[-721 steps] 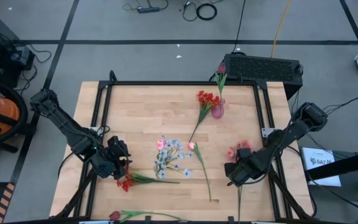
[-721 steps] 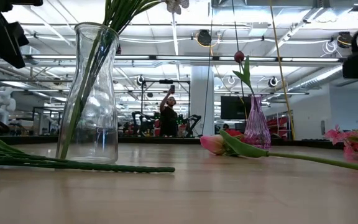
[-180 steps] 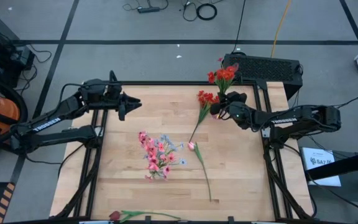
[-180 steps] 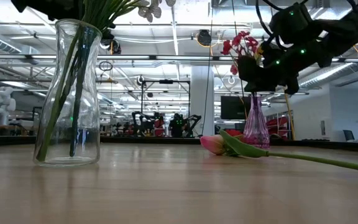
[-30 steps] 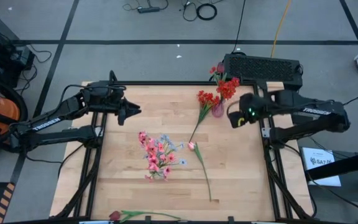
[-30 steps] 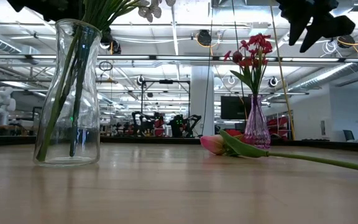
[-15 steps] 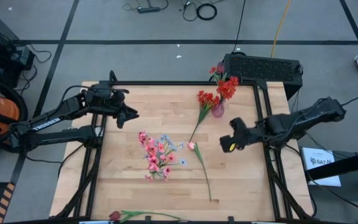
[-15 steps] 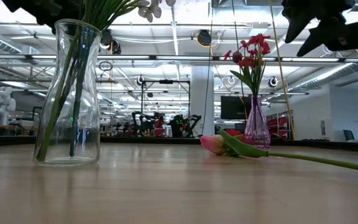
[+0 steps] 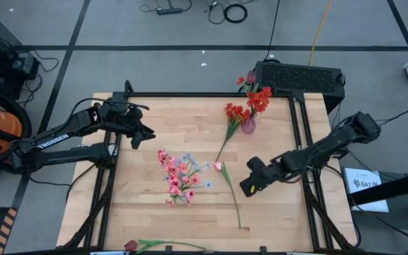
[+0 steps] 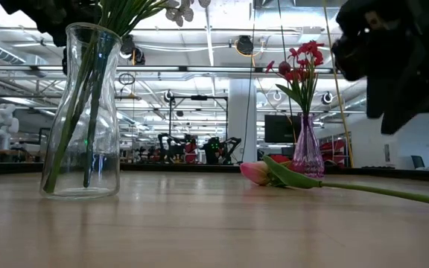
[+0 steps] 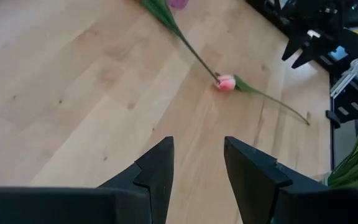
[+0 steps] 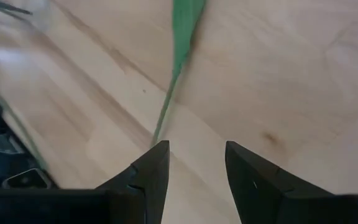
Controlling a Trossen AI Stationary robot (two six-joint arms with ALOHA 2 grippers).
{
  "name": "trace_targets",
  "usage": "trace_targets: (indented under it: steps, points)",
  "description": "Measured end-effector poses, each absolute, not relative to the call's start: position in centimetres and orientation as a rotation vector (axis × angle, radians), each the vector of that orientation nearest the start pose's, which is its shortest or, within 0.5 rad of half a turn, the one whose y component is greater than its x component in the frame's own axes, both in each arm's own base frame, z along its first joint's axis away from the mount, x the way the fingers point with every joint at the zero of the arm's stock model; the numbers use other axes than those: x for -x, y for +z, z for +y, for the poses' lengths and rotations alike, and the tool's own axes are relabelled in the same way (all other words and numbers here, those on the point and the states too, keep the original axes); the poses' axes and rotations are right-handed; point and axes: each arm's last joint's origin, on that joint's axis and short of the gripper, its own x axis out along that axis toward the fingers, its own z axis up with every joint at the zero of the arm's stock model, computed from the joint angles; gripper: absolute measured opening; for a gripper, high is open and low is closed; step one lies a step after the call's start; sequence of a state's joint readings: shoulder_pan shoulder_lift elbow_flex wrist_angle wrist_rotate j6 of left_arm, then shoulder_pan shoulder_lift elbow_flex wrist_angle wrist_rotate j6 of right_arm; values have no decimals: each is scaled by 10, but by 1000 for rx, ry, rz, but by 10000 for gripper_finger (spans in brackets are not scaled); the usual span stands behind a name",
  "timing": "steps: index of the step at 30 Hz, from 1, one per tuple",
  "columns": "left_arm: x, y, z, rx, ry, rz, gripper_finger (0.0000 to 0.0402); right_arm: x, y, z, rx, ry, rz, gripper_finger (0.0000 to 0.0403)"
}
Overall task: Sort flowers into vase by color
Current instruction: Put the pink flower into the transparent vase
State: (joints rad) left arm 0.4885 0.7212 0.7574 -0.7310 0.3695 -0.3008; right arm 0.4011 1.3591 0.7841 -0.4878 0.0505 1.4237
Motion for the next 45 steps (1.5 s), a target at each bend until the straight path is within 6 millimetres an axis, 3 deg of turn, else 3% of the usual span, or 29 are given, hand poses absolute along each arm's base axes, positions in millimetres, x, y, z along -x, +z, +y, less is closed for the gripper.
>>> trace_targets:
  steps: [5,13,23,28,36,40,45]
  points:
    - [-124,283,54,594,225,655,148,-243,179,102,-1116,-508,1030,148]
    - [-121,280,55,671,319,682,148,-253,164,99,-1047,-537,1018,148]
    - [-122,281,58,671,418,641,148,-277,191,91,-901,-508,1031,148]
    - [-122,281,59,717,462,631,148,-301,198,87,-810,-535,1090,148]
    - [-121,281,58,767,484,626,148,-346,167,87,-705,-558,1187,148]
    - [-122,280,55,803,479,639,148,-347,142,84,-680,-661,1288,148]
    - [-126,280,46,841,467,646,148,-346,130,83,-635,-679,1363,137]
